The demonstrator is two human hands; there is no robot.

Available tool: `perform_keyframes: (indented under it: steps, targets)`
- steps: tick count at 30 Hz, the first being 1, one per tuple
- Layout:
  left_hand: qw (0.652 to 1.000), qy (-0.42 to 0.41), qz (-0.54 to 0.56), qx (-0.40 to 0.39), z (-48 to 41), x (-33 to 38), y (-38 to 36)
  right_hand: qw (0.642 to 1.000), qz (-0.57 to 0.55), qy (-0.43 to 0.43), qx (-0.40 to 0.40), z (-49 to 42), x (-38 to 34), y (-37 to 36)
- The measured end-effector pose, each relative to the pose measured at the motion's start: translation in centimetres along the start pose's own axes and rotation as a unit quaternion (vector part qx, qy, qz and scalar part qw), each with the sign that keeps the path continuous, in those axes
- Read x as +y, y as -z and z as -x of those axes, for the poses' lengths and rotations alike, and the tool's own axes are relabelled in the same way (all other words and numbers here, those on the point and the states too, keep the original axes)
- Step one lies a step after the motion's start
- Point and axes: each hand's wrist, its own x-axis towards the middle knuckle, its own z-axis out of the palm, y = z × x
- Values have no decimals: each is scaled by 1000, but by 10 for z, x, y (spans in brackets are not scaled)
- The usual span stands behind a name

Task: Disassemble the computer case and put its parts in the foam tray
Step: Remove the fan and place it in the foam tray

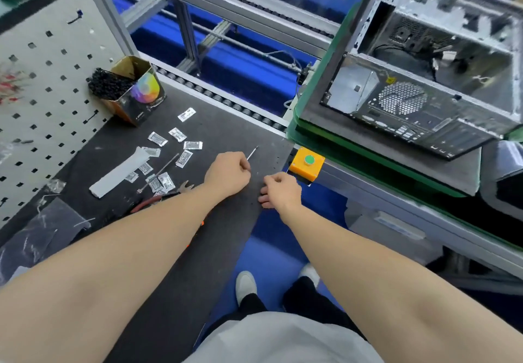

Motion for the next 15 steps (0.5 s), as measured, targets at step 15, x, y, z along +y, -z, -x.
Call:
perform_keyframes:
  steps: [15]
  targets:
    - [989,108,60,-80,-79,116,-78,990,7,-116,73,-84,-23,111]
